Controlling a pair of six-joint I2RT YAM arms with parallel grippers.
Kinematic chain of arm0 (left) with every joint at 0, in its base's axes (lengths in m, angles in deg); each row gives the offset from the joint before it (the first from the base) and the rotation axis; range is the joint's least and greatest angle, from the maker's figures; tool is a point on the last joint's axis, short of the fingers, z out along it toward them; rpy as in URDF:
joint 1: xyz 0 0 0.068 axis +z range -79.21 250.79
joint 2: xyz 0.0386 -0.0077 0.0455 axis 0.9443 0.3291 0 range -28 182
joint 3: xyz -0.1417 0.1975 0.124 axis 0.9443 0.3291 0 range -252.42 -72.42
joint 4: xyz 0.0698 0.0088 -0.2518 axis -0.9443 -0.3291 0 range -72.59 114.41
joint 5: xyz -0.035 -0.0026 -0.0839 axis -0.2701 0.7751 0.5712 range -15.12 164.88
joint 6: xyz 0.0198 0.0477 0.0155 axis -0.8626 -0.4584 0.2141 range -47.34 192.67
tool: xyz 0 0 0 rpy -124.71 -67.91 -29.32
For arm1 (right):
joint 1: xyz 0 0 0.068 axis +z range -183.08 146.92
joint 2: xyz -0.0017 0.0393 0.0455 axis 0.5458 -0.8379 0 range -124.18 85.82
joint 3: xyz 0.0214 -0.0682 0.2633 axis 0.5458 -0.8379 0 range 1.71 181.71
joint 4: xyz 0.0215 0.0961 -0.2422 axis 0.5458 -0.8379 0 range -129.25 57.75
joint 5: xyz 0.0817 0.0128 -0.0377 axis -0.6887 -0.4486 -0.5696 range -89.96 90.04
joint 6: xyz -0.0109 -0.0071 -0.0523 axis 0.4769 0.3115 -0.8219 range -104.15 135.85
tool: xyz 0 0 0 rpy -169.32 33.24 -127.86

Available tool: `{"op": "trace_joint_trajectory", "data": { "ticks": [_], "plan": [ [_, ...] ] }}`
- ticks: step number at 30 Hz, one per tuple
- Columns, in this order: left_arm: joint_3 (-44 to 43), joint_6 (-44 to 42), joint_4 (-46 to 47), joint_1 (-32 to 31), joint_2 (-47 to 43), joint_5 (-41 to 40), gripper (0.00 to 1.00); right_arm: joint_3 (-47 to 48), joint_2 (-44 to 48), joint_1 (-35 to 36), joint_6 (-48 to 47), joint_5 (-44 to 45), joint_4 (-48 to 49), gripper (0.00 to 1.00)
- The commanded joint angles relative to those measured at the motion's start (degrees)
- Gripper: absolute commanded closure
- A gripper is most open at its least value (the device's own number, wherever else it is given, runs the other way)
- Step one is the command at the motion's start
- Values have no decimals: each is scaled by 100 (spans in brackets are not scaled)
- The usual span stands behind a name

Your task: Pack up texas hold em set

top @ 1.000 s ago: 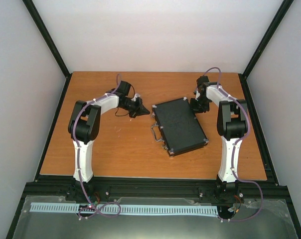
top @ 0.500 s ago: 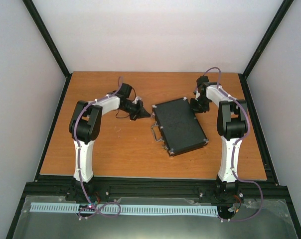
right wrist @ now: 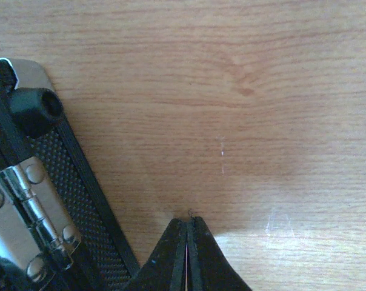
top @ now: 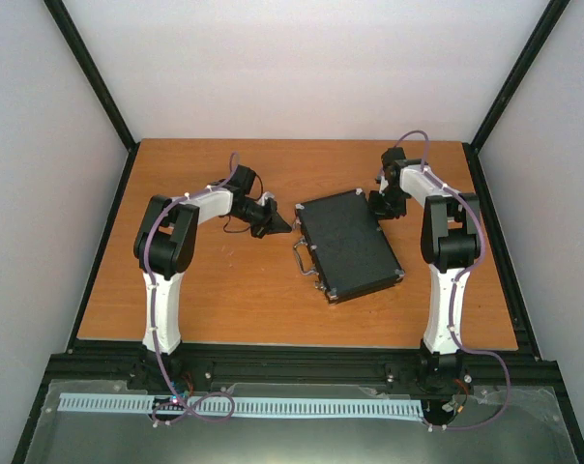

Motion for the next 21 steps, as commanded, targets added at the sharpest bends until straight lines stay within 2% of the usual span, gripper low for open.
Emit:
{"op": "trace_joint_trajectory", "data": {
  "ticks": [1, 21],
  "plan": [
    [-80, -22, 52, -33, 105, 196, 99, -5, -229, 49, 41, -42, -141, 97],
    [-367, 461, 598, -103, 640, 74, 99, -132, -211, 78, 185, -73, -130, 97]
  ]
}}
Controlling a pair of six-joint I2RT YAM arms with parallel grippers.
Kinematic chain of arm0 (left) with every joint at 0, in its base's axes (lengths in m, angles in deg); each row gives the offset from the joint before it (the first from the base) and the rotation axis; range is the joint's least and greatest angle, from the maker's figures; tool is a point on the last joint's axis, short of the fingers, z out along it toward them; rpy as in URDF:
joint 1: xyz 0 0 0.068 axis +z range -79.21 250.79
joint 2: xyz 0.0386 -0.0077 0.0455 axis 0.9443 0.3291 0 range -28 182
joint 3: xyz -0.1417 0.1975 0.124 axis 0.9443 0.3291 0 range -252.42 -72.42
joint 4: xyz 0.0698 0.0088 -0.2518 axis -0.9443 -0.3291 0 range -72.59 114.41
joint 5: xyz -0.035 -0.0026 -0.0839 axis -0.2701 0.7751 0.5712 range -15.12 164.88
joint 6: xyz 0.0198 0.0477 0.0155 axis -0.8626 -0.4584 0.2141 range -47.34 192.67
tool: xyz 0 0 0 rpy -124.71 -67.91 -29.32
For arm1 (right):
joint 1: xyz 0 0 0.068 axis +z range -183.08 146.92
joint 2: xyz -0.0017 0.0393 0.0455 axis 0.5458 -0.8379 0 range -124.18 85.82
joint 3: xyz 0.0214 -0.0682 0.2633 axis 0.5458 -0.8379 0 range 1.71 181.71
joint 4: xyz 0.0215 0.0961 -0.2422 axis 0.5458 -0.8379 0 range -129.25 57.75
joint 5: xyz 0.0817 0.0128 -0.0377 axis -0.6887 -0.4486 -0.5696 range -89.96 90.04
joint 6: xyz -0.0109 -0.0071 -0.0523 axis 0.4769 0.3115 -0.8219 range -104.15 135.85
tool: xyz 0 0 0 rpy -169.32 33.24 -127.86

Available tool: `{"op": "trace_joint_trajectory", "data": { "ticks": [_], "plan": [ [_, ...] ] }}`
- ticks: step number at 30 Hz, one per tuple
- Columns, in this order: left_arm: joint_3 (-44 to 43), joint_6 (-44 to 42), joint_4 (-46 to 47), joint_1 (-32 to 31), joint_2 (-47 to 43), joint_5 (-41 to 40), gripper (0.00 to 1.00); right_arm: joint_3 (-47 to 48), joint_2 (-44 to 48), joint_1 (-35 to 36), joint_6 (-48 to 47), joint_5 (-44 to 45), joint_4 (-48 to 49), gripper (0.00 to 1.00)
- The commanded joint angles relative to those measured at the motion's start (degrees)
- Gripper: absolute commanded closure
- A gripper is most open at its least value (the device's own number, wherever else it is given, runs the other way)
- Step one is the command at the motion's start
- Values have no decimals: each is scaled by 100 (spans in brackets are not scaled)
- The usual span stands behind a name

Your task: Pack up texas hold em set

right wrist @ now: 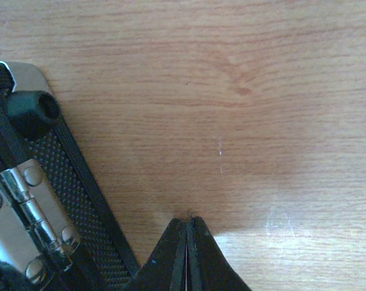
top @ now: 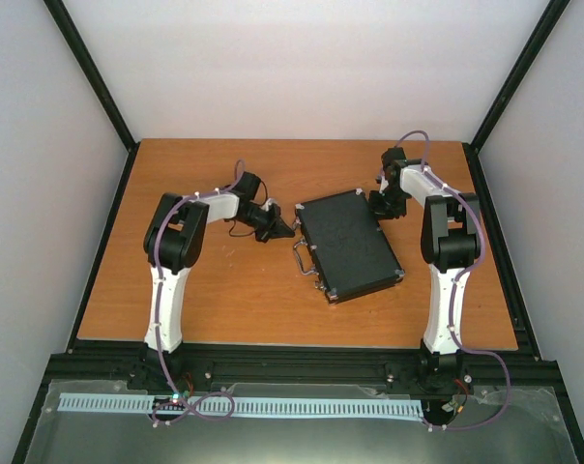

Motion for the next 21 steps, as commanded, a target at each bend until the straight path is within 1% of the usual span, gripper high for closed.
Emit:
{"op": "trace_joint_trajectory", "data": {
  "ticks": [1, 7, 13, 14, 18, 21],
  "plan": [
    [-326, 226, 229, -34, 161, -34, 99, -137, -204, 92, 81, -72, -141, 97],
    [-635, 361, 215, -34, 386, -37, 99, -227, -192, 193, 90, -101, -157, 97],
    [-1090, 165, -229, -50, 559, -85, 99, -232, -227, 336, -2, -42, -251, 97],
    [-1126, 106, -433, -51, 569, -98, 99, -251, -221, 360, -5, -19, -254, 97],
    [-1017, -319, -932, -47, 459, -257, 99, -348, -207, 375, 10, 19, -186, 97],
    [-589, -604, -1070, -5, 264, -335, 99, -342, -223, 367, 2, 61, -166, 97]
  ]
}}
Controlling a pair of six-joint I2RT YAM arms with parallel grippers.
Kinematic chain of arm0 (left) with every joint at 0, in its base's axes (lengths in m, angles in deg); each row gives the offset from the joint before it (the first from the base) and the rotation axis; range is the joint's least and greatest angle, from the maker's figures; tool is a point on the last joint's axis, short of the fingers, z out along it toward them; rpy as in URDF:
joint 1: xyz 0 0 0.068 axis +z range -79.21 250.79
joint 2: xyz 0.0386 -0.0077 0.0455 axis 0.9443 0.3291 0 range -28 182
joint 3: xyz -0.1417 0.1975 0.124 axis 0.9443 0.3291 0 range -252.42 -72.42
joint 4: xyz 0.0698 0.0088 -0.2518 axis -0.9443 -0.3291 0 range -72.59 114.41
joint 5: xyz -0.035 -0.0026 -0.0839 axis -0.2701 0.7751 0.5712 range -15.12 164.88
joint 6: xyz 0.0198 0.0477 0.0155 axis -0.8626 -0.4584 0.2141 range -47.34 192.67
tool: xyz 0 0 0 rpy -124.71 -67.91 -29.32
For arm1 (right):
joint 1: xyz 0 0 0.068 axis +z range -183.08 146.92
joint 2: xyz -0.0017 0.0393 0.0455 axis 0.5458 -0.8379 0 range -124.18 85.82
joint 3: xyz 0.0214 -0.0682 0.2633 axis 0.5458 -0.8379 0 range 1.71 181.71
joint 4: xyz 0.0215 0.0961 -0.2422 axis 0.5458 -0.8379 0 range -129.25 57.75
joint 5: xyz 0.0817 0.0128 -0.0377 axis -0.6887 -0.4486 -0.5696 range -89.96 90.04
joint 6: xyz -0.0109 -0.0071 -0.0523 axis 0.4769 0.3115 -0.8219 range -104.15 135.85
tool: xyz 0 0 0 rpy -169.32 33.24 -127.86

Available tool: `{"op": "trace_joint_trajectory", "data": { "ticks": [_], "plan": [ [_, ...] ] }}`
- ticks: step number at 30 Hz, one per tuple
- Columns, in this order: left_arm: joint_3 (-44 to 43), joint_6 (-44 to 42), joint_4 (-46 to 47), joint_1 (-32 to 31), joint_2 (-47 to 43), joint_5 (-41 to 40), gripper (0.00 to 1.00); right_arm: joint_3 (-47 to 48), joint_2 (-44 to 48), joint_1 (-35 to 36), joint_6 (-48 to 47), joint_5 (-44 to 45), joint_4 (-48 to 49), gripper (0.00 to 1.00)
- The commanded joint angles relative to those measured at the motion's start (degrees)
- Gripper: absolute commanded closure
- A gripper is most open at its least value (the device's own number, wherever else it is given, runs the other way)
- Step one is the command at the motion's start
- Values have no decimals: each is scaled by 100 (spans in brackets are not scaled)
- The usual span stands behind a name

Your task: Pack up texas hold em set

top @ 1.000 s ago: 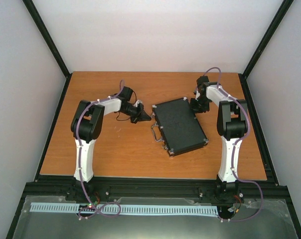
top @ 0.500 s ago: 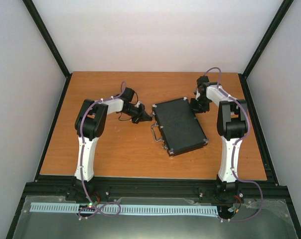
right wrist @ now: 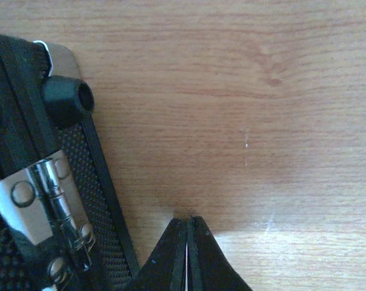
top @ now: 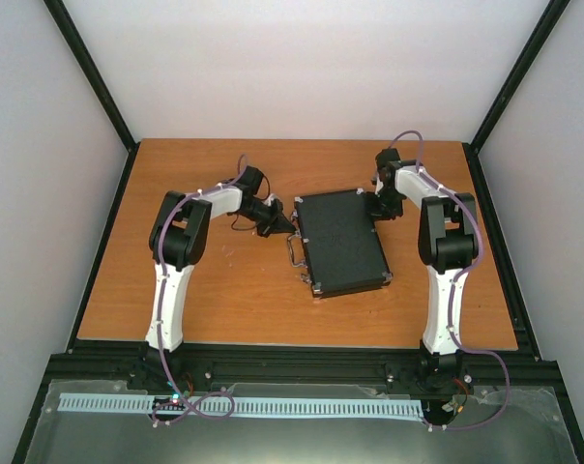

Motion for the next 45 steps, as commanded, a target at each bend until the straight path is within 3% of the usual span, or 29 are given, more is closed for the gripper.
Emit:
{"op": "trace_joint_trajectory", "data": {
  "ticks": [1, 5, 11, 20, 27, 45],
  "plan": [
    [442, -574, -483, 21, -278, -186, 99, -244, -250, 206, 19, -68, -191, 97],
    [957, -846, -565, 228, -725, -316, 99, -227, -54, 190, 134, 219, -47, 97],
    [951, -1095, -787, 504, -1299, -764, 99, 103, -64, 170, 95, 342, -143, 97],
    [498, -122, 77, 549, -962, -255, 99, 79, -227, 170, 101, 109, -131, 97],
    [50, 32, 107, 516, -625, -71, 99, 111, -304, 170, 97, 98, -131, 97],
    [-139, 199, 236, 243, -218, 15, 99, 222, -440, 170, 39, 77, -205, 97]
  ]
}}
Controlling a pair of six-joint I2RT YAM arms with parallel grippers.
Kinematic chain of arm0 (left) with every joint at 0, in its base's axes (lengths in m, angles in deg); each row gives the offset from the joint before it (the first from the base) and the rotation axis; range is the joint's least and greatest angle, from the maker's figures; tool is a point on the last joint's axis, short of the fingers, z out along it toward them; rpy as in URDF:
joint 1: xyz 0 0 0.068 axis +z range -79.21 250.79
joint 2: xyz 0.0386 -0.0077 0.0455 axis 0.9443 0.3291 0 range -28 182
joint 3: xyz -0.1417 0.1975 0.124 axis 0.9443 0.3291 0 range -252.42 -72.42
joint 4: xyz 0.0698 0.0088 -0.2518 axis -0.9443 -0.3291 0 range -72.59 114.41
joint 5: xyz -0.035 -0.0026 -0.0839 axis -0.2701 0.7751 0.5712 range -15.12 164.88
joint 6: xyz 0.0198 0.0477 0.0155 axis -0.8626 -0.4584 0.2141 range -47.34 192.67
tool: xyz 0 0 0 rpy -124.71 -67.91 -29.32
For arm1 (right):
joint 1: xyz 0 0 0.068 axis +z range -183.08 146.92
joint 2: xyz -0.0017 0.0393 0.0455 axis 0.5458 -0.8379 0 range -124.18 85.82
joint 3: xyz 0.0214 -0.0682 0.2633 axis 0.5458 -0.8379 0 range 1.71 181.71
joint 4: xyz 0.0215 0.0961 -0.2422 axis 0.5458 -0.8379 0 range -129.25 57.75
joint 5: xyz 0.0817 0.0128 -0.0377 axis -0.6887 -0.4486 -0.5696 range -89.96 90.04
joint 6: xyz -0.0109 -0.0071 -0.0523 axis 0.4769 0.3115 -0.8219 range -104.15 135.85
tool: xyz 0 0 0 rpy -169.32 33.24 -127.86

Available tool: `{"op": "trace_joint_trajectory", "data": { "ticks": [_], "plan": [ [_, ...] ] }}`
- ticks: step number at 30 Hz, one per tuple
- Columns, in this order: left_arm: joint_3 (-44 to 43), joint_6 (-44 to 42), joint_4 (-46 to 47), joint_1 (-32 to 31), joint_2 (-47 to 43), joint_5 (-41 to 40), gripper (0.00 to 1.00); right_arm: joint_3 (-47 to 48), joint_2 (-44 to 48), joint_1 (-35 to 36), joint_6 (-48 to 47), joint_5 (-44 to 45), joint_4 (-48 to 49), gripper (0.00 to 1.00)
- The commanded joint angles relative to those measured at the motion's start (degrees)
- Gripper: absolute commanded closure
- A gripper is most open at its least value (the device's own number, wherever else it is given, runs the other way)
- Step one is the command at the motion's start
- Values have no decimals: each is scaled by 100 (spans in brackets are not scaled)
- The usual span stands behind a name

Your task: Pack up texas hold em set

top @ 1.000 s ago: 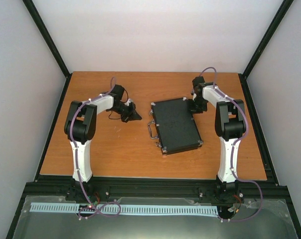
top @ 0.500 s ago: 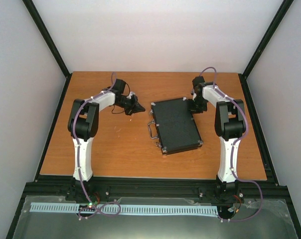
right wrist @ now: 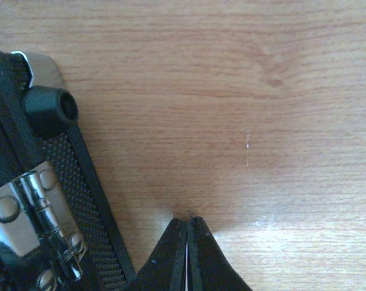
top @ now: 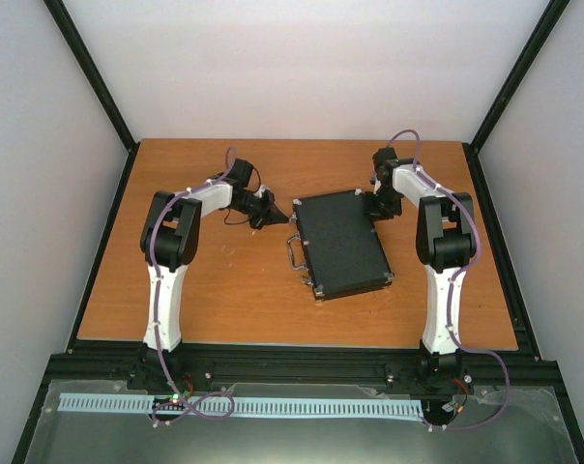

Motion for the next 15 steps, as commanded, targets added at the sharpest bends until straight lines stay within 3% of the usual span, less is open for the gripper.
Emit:
{"op": "trace_joint_trajectory", "data": {
  "ticks": [1, 15],
  "plan": [
    [-305, 178, 149, -56, 169, 161, 99, 54, -364, 74, -36, -116, -64, 97],
    [-519, 237, 139, -229, 531, 105, 99, 31, -315, 76, -59, -191, -103, 97]
  ]
}}
